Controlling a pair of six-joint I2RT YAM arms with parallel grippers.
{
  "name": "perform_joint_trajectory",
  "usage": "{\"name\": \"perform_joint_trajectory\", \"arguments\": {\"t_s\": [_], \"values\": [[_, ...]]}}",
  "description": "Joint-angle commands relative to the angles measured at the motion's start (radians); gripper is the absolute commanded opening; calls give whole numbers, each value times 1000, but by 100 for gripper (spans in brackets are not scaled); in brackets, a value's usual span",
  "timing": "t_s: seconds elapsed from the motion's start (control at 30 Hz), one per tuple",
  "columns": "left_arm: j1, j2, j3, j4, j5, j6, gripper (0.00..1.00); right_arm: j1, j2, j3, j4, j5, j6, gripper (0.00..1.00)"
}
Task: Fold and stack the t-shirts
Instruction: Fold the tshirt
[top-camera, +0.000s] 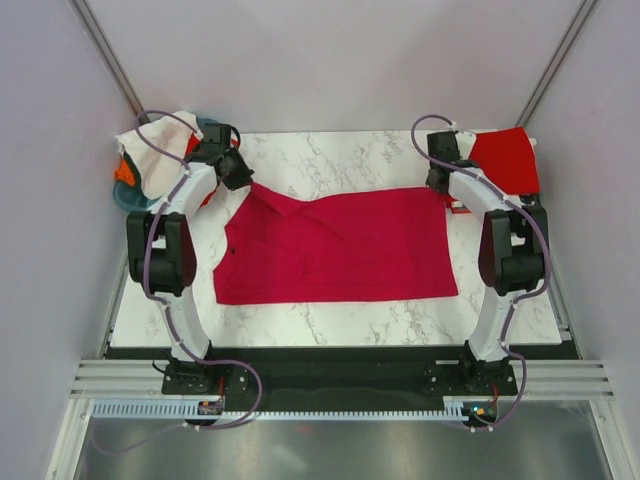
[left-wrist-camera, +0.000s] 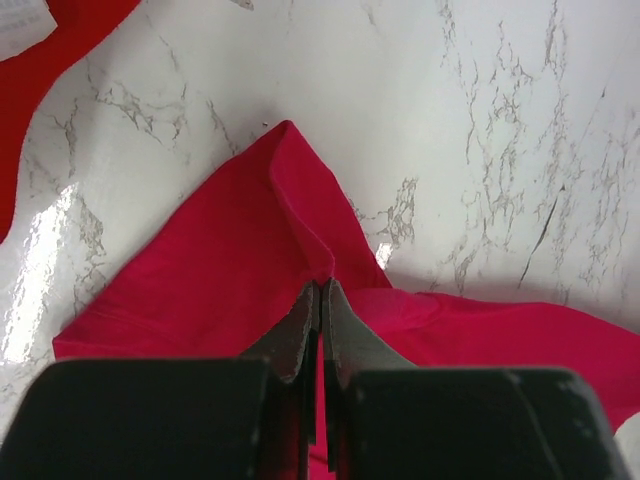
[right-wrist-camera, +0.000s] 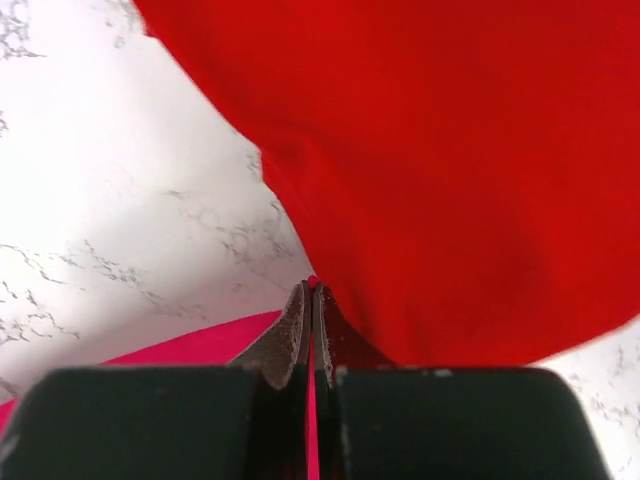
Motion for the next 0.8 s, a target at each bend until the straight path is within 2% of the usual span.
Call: {"name": "perform_joint_trajectory", "arguments": {"t_s": [0.0,0.17,0.33,0.77], "values": [[-3,-94,22,5,-23,13,2,-37,-85,-77,51,-11,63,0],[-6,-131,18,-30,-23,12,2,-59,-147,-175,115,-108,80,0],[-16,-169,13,-108,-100,-10,2,-59,-160,-219,134,-183,77,0],[-46,-261,-94,-202,-157,-159,2,-77,-278,-318,155,-202,102,0]]}}
